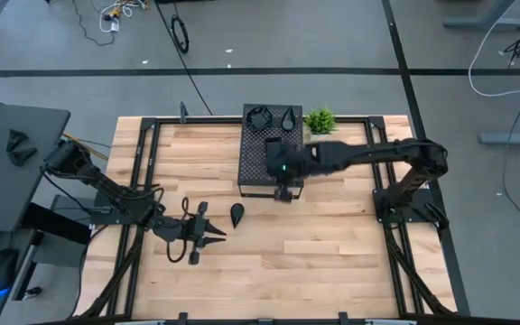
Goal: Pick & Place Mini shaped plates
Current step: Stack the black drop-shaped plate on top of the black drop-shaped plates on the shelf
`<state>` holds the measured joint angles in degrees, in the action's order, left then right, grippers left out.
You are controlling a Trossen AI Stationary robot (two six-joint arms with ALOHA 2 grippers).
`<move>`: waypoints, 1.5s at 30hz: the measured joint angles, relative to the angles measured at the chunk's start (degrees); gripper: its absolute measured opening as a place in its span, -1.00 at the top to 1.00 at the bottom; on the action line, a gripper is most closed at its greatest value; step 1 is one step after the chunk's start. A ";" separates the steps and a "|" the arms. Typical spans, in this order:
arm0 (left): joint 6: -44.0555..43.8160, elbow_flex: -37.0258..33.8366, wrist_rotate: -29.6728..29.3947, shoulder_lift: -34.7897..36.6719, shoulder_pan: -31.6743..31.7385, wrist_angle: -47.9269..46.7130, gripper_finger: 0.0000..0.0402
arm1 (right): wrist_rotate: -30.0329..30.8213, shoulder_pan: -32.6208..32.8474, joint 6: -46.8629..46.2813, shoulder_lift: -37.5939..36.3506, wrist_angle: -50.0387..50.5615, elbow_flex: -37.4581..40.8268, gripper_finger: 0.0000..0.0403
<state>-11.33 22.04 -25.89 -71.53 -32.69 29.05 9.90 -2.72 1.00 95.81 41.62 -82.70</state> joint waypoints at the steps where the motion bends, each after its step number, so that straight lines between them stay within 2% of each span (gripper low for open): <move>1: -0.02 0.00 0.03 0.00 0.00 -0.25 0.66 | -0.01 1.61 -0.53 0.00 -0.85 0.00 0.98; 8: -5.71 0.02 -0.33 0.00 -1.04 -5.76 0.66 | 1.31 14.08 -5.33 1.47 -10.49 -0.02 0.98; 14: -15.86 0.02 -4.84 -0.16 -0.39 -17.97 0.66 | 6.61 24.98 -14.90 3.18 -11.62 0.02 0.98; 17: -21.22 -0.02 -7.96 -0.47 2.69 -25.40 0.66 | 10.52 29.88 -19.76 3.96 -9.90 0.07 0.98; 19: -22.49 0.01 -7.60 -1.21 6.06 -27.41 0.66 | 13.93 32.53 -22.86 4.88 -10.27 -0.04 0.98; 24: -18.91 0.02 -2.52 -5.21 14.02 -23.17 0.68 | 21.83 36.92 -29.00 6.68 -8.55 0.04 0.98; 29: -13.00 0.04 3.08 -9.96 18.87 -16.70 0.79 | 25.28 38.08 -32.05 7.07 -8.87 0.04 0.98; 35: -7.80 0.29 3.09 -16.30 21.11 -6.68 0.92 | 27.35 38.07 -31.94 7.06 -9.11 0.04 0.98; 40: -7.76 1.28 2.67 -20.97 23.52 -4.19 0.98 | 28.09 38.03 -31.84 7.06 -9.52 0.04 0.98; 45: -7.18 2.63 2.97 -24.14 23.61 -1.33 0.95 | 28.25 38.03 -31.62 7.06 -9.99 0.04 0.98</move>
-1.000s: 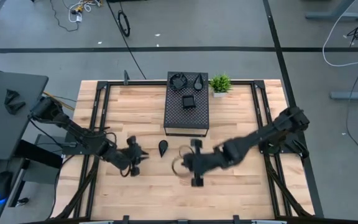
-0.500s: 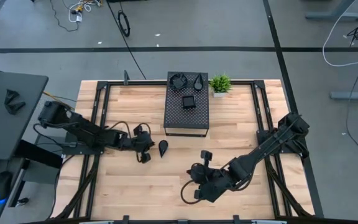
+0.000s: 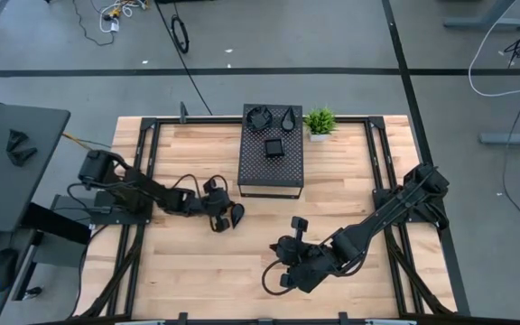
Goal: Pick & Place Mini shaped plates
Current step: Stack the black drop-shaped plate on top of the black drop-shaped plates on the shelf
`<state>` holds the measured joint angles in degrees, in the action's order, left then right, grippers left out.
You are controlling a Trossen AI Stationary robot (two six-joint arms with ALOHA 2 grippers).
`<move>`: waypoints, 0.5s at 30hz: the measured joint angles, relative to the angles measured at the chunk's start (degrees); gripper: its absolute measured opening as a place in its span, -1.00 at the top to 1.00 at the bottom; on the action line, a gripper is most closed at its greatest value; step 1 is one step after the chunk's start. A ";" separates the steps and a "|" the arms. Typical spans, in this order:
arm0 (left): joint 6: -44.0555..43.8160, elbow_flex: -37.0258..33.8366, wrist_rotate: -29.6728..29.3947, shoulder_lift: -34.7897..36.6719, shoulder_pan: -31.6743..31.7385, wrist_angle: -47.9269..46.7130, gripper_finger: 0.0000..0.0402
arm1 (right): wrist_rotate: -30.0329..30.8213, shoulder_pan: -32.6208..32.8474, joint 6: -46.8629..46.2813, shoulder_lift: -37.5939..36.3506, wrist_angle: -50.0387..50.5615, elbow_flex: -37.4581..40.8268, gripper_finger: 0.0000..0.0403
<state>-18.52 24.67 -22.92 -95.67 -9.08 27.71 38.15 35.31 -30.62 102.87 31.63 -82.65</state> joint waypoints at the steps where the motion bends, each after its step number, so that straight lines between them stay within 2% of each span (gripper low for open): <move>1: 0.15 0.25 0.50 -0.24 -0.31 0.13 0.95 | 0.00 0.00 -0.04 0.00 -0.04 0.00 0.98; 5: -1.01 0.37 1.59 -0.21 -2.80 0.05 0.96 | 0.00 0.02 -0.20 0.00 -0.27 0.00 0.98; 15: -11.95 0.35 6.94 -0.21 -12.88 1.23 0.95 | 0.00 0.04 -0.41 0.00 -0.77 0.00 0.98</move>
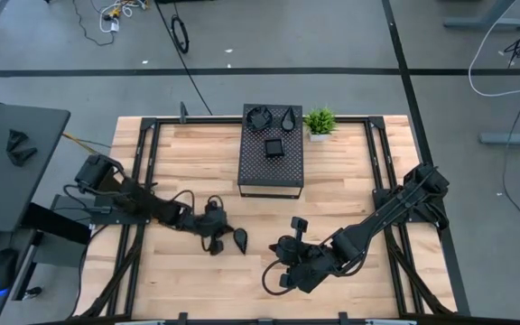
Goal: Pick & Place Mini shaped plates
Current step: Stack the black drop-shaped plate on top of the black drop-shaped plates on the shelf
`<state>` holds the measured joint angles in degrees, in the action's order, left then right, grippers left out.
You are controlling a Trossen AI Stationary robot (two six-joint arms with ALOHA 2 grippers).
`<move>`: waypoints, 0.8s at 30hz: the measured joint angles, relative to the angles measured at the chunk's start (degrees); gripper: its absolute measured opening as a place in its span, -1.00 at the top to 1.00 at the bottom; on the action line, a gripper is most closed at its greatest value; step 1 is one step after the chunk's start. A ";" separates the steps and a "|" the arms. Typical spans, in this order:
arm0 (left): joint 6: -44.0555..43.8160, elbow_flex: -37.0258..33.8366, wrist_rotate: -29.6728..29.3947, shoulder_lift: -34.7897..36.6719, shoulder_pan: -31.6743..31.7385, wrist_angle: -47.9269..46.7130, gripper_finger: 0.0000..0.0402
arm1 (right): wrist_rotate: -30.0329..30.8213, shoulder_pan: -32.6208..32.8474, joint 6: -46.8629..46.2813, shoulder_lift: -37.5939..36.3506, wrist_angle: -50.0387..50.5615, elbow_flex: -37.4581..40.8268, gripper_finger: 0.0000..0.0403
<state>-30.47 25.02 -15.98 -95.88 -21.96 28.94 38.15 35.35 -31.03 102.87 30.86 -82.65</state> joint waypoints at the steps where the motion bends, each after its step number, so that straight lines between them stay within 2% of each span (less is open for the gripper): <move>1: -1.00 -0.02 0.38 0.00 -1.01 0.40 0.96 | 0.00 0.00 0.00 0.00 -0.18 0.00 0.98; 7: -3.19 -0.15 4.19 -0.56 -6.17 3.93 0.98 | 0.01 0.00 0.03 0.00 -1.04 0.00 0.98; 12: -2.09 0.41 4.84 -2.20 -7.77 7.31 0.97 | 0.04 0.00 0.19 0.00 -1.42 -0.04 0.98; 19: -1.18 3.37 4.32 -2.70 -6.97 7.08 0.98 | 0.16 -0.01 0.02 0.00 -1.72 -0.04 0.98; 24: 2.77 7.89 8.75 -6.48 -4.33 6.69 0.99 | 0.30 -0.04 0.44 0.00 -1.80 -0.04 0.98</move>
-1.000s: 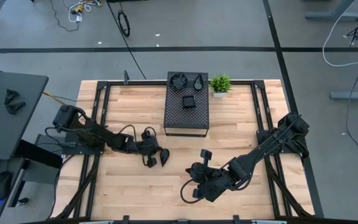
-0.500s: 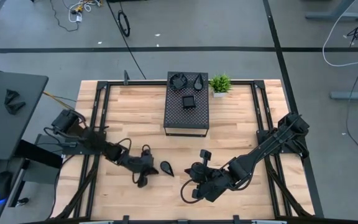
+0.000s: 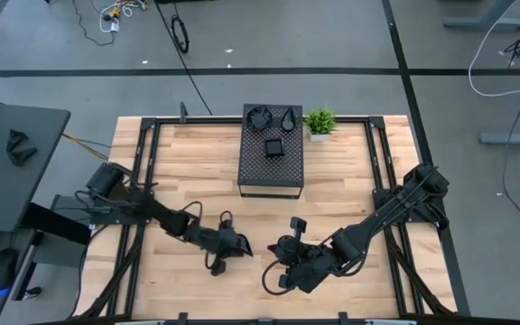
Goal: Pick & Place Mini shaped plates
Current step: Stack the black drop-shaped plate on top of the black drop-shaped plates on the shelf
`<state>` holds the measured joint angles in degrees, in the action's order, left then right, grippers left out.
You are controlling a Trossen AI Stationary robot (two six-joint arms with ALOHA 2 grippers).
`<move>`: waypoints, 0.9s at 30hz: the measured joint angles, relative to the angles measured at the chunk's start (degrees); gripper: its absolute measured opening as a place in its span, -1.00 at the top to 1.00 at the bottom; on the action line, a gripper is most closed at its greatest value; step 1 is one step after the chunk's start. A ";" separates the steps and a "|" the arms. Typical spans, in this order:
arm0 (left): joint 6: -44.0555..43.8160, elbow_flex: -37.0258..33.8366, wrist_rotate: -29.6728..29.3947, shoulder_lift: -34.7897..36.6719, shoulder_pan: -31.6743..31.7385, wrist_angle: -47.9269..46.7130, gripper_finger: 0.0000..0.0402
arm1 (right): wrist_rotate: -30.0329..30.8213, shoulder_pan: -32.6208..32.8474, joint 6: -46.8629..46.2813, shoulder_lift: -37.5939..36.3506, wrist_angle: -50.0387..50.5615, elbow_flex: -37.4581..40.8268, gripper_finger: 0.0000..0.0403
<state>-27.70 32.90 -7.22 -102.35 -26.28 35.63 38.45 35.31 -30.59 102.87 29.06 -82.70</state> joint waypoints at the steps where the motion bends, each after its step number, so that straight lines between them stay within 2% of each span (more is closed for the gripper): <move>1: 0.55 1.12 1.09 -1.04 0.45 -0.02 0.99 | 0.09 0.00 0.00 0.01 0.04 0.00 0.98; 5: 3.32 5.72 3.67 -5.26 2.03 -0.67 0.99 | 0.10 0.00 -0.22 0.02 0.04 0.00 0.98; 10: 7.25 11.03 1.10 -7.21 4.07 -0.32 0.99 | 0.10 0.22 -0.42 0.02 0.27 0.00 0.98; 18: 13.61 14.52 -1.75 -4.86 7.92 -2.07 0.99 | 0.11 0.46 -0.42 0.02 0.90 0.00 0.98; 21: 14.80 14.51 -1.53 -0.17 7.94 -8.91 0.99 | 0.29 1.14 -0.53 0.02 0.92 0.00 0.98; 25: 14.66 14.56 -1.78 6.30 7.06 -25.68 0.99 | 0.27 2.19 -0.62 0.02 0.60 0.00 0.98; 27: 12.51 14.53 -4.62 8.37 7.00 -35.47 0.99 | 0.40 2.38 -0.62 0.02 0.37 0.00 0.98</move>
<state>-15.19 47.43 -11.84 -93.99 -19.29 0.16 38.85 37.69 -31.21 102.89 29.44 -82.70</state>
